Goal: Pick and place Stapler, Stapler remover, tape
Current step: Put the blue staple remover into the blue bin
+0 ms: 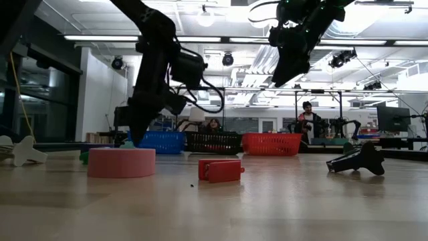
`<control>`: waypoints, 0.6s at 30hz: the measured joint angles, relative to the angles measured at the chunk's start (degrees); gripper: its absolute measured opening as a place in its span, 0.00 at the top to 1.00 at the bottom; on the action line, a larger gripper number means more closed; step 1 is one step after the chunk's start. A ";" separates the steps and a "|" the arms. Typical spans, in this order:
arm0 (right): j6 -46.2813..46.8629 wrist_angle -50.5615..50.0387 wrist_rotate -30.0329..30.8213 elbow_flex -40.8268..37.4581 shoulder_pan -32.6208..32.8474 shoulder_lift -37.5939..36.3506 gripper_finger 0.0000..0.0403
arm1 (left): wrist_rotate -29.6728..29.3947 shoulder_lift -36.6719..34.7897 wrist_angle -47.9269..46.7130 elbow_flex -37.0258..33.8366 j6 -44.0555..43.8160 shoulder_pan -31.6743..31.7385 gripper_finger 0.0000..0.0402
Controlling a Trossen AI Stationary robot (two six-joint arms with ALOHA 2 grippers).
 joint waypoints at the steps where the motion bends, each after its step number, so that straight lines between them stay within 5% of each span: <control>1: -0.52 0.00 -0.05 0.00 0.00 0.00 0.48 | 0.16 0.54 -0.04 0.00 0.00 -0.06 0.31; 18: -11.67 -3.44 -12.20 0.00 0.04 -8.15 0.48 | 0.32 5.45 -0.48 0.20 1.01 -0.62 0.31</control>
